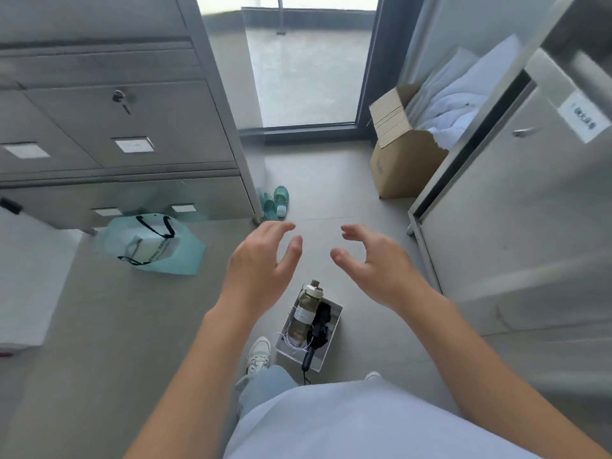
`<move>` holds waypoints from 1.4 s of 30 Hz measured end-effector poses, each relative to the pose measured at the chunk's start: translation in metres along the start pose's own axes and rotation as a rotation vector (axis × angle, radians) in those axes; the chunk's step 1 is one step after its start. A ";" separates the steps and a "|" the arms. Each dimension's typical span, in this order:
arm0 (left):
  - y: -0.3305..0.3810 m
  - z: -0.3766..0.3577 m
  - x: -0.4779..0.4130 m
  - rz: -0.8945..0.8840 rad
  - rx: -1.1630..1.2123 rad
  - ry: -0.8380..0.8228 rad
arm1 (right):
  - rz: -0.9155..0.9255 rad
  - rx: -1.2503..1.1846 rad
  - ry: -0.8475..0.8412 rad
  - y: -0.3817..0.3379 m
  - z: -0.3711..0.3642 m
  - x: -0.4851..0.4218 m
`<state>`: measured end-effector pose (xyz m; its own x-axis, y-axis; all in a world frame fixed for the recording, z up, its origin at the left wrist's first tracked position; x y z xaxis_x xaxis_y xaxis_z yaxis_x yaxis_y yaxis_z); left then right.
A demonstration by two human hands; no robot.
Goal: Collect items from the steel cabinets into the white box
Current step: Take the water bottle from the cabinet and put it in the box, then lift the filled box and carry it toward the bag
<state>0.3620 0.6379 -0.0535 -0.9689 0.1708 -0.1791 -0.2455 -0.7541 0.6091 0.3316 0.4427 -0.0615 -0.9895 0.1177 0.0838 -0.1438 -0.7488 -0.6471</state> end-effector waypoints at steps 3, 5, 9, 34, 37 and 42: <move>-0.025 0.004 -0.023 -0.078 0.011 -0.075 | -0.118 -0.023 0.031 -0.010 -0.018 -0.009; -0.047 0.007 -0.035 -0.137 0.007 -0.148 | -0.197 -0.042 0.073 -0.020 -0.031 -0.014; -0.091 0.015 -0.054 -0.216 -0.009 -0.292 | -0.349 -0.086 0.145 -0.041 -0.059 -0.014; -0.150 -0.010 -0.025 -0.312 -0.057 -0.611 | -0.679 -0.163 0.230 -0.038 -0.130 0.062; -0.153 -0.011 -0.016 -0.315 -0.088 -0.605 | -0.663 -0.202 0.216 -0.036 -0.136 0.061; -0.154 -0.021 0.003 -0.240 -0.116 -0.584 | -0.600 -0.233 0.144 -0.023 -0.142 0.058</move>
<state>0.3974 0.7418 -0.1640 -0.7529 0.6357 0.1702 -0.4841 -0.7102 0.5112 0.2795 0.5591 -0.1497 -0.7242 0.5690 0.3896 -0.6475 -0.3666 -0.6681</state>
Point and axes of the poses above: each hand's wrist, its own x-axis away from the middle knuckle, its own z-axis out of the back of the hand, y = z × x, the point moved 6 cm from there along -x, towards the middle knuckle, and after that the axes turned 6 degrees about y, right-handed, at the moved point
